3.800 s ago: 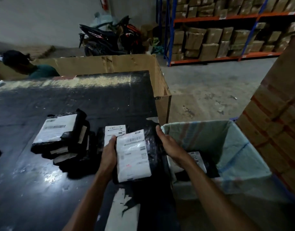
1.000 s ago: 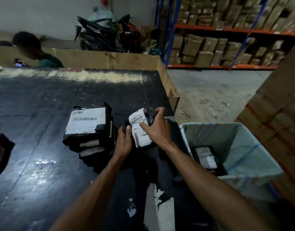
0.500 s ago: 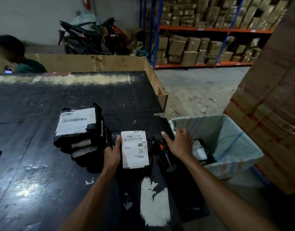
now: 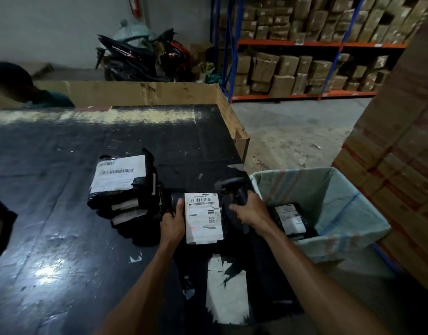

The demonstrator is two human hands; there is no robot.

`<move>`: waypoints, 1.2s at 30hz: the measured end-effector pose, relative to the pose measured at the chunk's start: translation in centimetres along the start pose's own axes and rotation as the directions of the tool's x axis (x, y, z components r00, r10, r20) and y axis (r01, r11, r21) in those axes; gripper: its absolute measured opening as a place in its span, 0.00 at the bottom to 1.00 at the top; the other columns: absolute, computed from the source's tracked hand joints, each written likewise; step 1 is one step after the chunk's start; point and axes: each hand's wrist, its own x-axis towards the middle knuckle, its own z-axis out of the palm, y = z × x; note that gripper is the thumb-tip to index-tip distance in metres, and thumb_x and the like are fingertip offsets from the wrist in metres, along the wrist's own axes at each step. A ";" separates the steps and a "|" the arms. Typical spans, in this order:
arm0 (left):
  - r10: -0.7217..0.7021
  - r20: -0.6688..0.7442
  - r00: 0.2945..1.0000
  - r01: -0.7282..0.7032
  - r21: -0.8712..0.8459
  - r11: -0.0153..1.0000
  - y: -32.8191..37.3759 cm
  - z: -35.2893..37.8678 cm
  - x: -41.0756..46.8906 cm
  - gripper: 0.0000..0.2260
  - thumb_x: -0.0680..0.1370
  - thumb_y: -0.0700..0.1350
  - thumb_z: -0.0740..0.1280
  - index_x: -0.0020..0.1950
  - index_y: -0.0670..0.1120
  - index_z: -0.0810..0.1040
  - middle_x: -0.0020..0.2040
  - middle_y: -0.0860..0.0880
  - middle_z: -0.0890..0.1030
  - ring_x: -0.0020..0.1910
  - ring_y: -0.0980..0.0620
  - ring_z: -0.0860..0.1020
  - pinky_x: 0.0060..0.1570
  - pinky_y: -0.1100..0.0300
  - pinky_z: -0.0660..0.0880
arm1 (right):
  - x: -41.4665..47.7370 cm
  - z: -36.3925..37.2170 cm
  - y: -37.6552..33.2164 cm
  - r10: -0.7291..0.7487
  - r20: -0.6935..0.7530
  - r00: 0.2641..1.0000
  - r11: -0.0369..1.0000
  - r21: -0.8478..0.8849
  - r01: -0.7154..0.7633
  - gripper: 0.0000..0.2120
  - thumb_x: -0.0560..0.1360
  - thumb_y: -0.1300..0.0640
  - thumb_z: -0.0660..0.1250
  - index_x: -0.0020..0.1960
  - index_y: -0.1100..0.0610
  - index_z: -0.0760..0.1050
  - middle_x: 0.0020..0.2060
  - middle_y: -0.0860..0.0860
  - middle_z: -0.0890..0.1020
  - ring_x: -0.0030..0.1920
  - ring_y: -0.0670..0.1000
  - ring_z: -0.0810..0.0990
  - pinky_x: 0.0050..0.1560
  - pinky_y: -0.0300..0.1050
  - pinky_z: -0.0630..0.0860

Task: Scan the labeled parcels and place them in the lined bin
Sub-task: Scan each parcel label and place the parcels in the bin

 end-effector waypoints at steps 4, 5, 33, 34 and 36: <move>0.015 -0.018 1.000 -0.014 0.023 1.000 -0.4 0.3 0.3 0.32 0.80 0.65 0.58 0.49 0.38 0.86 0.44 0.42 0.85 0.47 0.44 0.82 0.48 0.56 0.74 | -2.0 0.8 -3.4 -0.083 0.235 0.968 0.992 -0.072 0.102 0.13 0.77 0.44 0.68 0.51 0.54 0.77 0.46 0.56 0.85 0.45 0.57 0.84 0.46 0.54 0.81; 0.019 -0.014 1.000 -0.018 0.032 0.999 -0.5 0.3 0.5 0.32 0.80 0.66 0.57 0.48 0.39 0.86 0.44 0.41 0.86 0.48 0.43 0.83 0.49 0.55 0.76 | -2.7 1.2 -4.2 -0.067 0.271 0.960 0.993 -0.072 0.089 0.14 0.78 0.43 0.66 0.52 0.54 0.76 0.47 0.57 0.85 0.47 0.58 0.85 0.48 0.56 0.82; -0.003 0.014 1.000 0.003 0.030 1.000 -2.4 0.3 1.7 0.45 0.69 0.79 0.50 0.40 0.39 0.84 0.40 0.40 0.86 0.45 0.42 0.85 0.54 0.43 0.80 | -3.4 -2.4 -8.3 -0.116 0.292 0.949 0.980 0.186 0.062 0.13 0.82 0.51 0.63 0.53 0.63 0.74 0.49 0.61 0.81 0.36 0.54 0.86 0.35 0.51 0.83; -0.007 0.024 1.000 0.007 0.029 1.000 -2.5 0.2 1.8 0.44 0.70 0.79 0.51 0.39 0.39 0.84 0.39 0.42 0.86 0.43 0.43 0.85 0.53 0.43 0.80 | -2.3 -2.0 -7.4 -0.111 0.260 0.959 0.981 0.185 0.063 0.14 0.81 0.51 0.64 0.54 0.63 0.75 0.51 0.63 0.82 0.42 0.57 0.86 0.40 0.54 0.84; -0.023 0.036 0.999 0.022 0.022 1.000 -2.6 0.2 1.8 0.43 0.70 0.78 0.52 0.39 0.40 0.84 0.38 0.43 0.86 0.43 0.44 0.85 0.54 0.43 0.80 | -0.1 -1.5 -4.9 -0.103 0.168 0.980 0.987 0.136 0.081 0.15 0.80 0.48 0.66 0.52 0.62 0.78 0.48 0.62 0.85 0.47 0.61 0.85 0.49 0.59 0.82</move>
